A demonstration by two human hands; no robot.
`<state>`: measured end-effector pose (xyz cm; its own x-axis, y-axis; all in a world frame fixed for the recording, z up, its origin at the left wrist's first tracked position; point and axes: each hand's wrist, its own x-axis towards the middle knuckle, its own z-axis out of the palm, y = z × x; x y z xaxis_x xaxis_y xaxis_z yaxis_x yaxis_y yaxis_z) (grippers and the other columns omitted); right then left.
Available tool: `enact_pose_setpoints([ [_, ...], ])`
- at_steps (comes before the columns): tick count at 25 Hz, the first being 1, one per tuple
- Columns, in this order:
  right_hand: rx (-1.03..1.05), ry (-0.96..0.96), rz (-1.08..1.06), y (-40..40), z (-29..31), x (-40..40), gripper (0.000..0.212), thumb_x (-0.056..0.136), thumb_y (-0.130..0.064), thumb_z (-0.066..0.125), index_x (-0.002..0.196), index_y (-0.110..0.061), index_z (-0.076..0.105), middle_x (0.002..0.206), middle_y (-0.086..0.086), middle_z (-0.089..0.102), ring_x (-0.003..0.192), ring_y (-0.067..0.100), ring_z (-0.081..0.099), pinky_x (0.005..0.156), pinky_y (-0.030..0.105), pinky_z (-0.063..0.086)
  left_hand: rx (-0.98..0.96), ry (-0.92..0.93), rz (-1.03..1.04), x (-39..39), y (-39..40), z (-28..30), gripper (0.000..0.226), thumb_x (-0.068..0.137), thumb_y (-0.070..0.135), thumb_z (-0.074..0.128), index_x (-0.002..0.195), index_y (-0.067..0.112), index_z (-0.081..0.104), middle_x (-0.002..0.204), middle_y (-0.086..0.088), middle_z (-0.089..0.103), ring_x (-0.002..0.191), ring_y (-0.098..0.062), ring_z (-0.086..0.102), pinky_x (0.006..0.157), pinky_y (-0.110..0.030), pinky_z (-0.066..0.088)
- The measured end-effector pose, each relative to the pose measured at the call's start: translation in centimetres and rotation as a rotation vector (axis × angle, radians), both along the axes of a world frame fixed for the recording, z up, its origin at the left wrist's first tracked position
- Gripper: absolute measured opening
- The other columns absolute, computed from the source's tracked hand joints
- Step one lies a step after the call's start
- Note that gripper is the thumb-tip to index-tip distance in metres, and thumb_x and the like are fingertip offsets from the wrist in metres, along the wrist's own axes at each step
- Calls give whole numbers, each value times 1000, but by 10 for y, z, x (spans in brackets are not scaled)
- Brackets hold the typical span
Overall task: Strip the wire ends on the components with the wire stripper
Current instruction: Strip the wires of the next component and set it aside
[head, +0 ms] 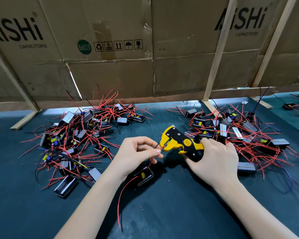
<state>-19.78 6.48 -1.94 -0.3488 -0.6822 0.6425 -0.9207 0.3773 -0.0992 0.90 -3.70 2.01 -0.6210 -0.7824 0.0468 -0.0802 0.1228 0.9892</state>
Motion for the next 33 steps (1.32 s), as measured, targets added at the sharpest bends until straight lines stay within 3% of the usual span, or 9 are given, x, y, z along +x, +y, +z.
enact_pose_setpoints([
  [13, 47, -26, -1, 1, 2, 0, 51, 54, -57, 84, 61, -14, 58, 55, 0, 58, 53, 28, 61, 62, 33, 37, 16, -4, 4, 0, 3, 4, 7, 85, -3, 69, 90, -7, 68, 76, -17, 75, 58, -10, 66, 61, -17, 51],
  [18, 62, -51, 27, 2, 4, 3, 58, 55, -57, 84, 54, -17, 42, 51, 2, 57, 52, 30, 60, 56, 29, 31, 10, -2, -10, 1, 2, 4, 6, 85, -1, 70, 90, -4, 69, 78, -17, 75, 61, -12, 66, 62, -18, 52],
  [22, 124, -81, 10, 1, 3, 3, 55, 64, -64, 74, 60, -19, 42, 61, 6, 63, 66, 33, 64, 58, 30, 29, 8, 5, -31, 3, 1, 4, 4, 84, 2, 71, 88, 1, 71, 79, -16, 76, 62, -15, 66, 64, -19, 52],
  [27, 190, -134, -28, 3, 4, 5, 51, 72, -69, 64, 64, -18, 59, 67, 7, 66, 73, 33, 65, 59, 31, 31, -3, -7, -37, 4, 2, 5, 5, 83, 2, 73, 85, -1, 70, 78, -17, 75, 60, -17, 65, 63, -21, 52],
  [30, 202, -158, -88, 2, 5, 5, 52, 73, -76, 54, 64, -24, 52, 70, 1, 66, 78, 30, 65, 58, 29, 31, -6, -21, -42, 6, 1, 8, 4, 83, 2, 72, 85, -1, 69, 77, -16, 75, 56, -16, 63, 62, -21, 52],
  [33, 87, -193, -80, 3, 8, -1, 53, 71, -72, 59, 63, -21, 48, 62, -2, 57, 69, 31, 62, 57, 30, 34, 6, -75, -69, 9, -1, 11, 3, 85, 6, 72, 86, 4, 70, 79, -15, 76, 57, -18, 64, 66, -23, 54],
])
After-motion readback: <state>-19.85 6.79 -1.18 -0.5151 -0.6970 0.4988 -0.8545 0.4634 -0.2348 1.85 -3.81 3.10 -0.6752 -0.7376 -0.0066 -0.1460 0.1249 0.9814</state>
